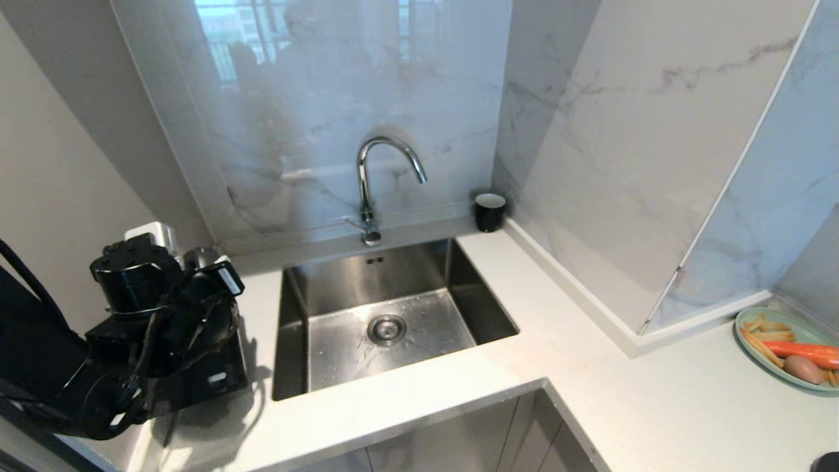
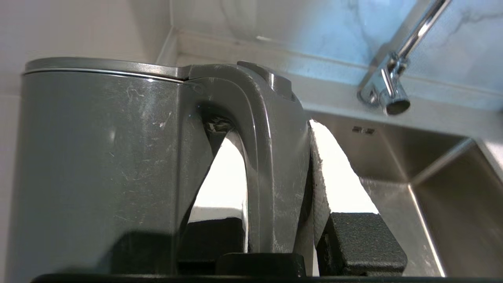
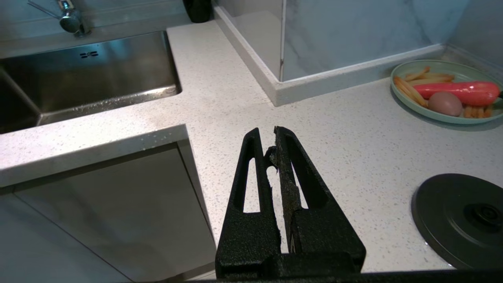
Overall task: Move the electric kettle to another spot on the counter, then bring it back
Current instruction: Place it by the sink
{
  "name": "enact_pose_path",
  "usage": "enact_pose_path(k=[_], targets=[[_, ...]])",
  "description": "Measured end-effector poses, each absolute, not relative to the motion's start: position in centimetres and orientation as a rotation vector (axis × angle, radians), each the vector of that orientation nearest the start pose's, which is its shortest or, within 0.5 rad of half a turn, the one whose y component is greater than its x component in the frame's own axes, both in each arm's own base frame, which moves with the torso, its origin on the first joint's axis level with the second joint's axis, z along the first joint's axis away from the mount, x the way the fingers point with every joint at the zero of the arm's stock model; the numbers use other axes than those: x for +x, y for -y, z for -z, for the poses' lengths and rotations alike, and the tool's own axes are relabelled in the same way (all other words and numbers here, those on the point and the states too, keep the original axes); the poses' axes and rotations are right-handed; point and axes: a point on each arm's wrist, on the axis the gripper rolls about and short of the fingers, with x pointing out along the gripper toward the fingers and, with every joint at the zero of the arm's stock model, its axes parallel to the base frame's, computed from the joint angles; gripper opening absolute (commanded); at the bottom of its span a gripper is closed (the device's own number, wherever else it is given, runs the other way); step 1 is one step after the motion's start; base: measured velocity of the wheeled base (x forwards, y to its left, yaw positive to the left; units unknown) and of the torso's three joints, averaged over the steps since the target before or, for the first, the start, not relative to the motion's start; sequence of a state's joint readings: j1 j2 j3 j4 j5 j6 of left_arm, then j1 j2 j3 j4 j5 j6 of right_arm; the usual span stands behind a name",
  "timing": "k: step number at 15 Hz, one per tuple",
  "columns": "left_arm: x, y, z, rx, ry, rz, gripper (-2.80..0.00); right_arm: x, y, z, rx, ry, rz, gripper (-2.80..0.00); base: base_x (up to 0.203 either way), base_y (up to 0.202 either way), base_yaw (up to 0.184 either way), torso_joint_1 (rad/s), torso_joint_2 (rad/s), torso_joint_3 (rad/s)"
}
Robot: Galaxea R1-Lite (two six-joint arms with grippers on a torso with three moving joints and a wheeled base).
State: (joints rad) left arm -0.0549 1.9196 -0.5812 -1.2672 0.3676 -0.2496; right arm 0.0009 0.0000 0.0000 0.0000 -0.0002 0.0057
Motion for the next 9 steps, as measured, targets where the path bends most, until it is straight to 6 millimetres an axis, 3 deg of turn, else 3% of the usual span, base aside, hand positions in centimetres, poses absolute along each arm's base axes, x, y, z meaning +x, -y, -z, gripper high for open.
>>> enact_pose_path(k=[4,9], targets=[[32.9,0.6,-12.1,-0.223,-0.018,-0.333,-2.80,-2.3,0.0,-7.5,0.006,0.000,0.000,-2.80,0.000,0.000,0.000,0.000,0.00,0.000],[35.5,0.9,-13.8,-0.186,0.067,-0.329,-2.80,-2.3,0.0,-7.5,0.006,0.000,0.000,-2.80,0.000,0.000,0.000,-0.001,0.01,0.000]])
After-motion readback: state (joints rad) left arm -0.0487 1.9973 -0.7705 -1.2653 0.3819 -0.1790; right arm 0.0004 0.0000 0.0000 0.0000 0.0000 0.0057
